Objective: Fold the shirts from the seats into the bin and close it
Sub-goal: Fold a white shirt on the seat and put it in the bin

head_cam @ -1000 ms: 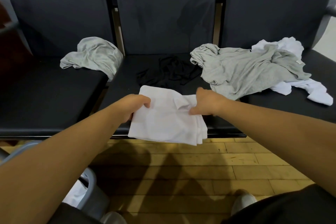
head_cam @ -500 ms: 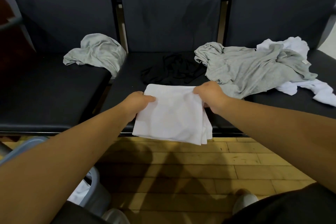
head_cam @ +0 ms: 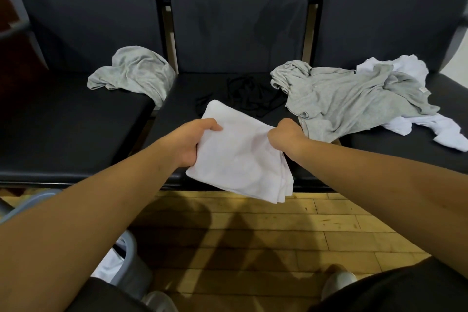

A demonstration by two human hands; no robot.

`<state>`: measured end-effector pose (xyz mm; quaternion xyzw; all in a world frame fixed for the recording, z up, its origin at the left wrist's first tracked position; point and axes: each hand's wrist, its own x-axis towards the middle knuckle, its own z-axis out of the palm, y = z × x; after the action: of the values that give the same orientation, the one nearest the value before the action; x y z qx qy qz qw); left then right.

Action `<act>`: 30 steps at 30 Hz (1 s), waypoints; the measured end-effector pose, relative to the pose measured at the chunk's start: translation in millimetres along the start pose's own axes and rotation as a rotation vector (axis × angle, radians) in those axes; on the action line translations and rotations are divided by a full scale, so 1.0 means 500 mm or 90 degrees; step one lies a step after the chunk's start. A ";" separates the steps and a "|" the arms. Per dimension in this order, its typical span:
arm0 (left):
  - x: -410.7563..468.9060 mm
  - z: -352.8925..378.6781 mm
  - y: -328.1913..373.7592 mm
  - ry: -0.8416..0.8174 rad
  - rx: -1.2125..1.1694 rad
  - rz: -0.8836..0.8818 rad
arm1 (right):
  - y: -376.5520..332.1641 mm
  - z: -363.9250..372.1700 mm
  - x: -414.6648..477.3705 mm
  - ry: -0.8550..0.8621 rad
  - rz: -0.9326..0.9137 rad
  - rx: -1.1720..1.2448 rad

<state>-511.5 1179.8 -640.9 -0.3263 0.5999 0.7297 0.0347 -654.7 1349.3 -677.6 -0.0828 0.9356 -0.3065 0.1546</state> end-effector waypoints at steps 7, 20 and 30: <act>-0.066 -0.032 0.038 -0.103 -0.198 0.127 | -0.035 -0.002 -0.037 -0.191 0.017 0.685; -0.238 -0.358 0.001 0.062 -0.302 0.207 | -0.395 0.153 -0.184 -0.263 -0.113 0.549; -0.355 -0.688 -0.306 0.260 -0.478 0.179 | -0.573 0.554 -0.373 -0.320 -0.393 0.286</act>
<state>-154.9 973.8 -702.6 -0.3688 0.3266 0.8152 -0.3045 -368.4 1015.3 -673.0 -0.3940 0.7111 -0.5038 0.2921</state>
